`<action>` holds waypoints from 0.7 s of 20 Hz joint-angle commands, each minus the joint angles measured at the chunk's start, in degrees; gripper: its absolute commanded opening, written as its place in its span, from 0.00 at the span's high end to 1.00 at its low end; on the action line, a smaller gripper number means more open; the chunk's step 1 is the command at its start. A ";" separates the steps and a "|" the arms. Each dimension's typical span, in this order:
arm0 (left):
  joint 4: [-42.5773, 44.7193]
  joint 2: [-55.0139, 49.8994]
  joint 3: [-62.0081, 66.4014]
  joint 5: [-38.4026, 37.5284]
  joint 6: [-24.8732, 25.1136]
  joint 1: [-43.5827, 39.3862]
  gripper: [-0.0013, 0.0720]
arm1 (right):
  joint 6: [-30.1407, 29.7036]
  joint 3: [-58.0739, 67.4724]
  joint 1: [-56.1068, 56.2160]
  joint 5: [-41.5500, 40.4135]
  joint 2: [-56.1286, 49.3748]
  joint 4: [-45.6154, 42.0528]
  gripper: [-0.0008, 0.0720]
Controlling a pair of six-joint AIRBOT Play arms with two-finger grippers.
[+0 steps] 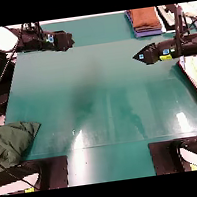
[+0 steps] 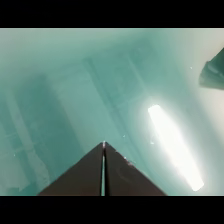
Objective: Fold the shirts.
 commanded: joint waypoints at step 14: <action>0.37 0.00 0.02 2.25 -0.02 0.07 0.95 | 0.00 0.00 0.07 1.25 -0.04 0.04 0.96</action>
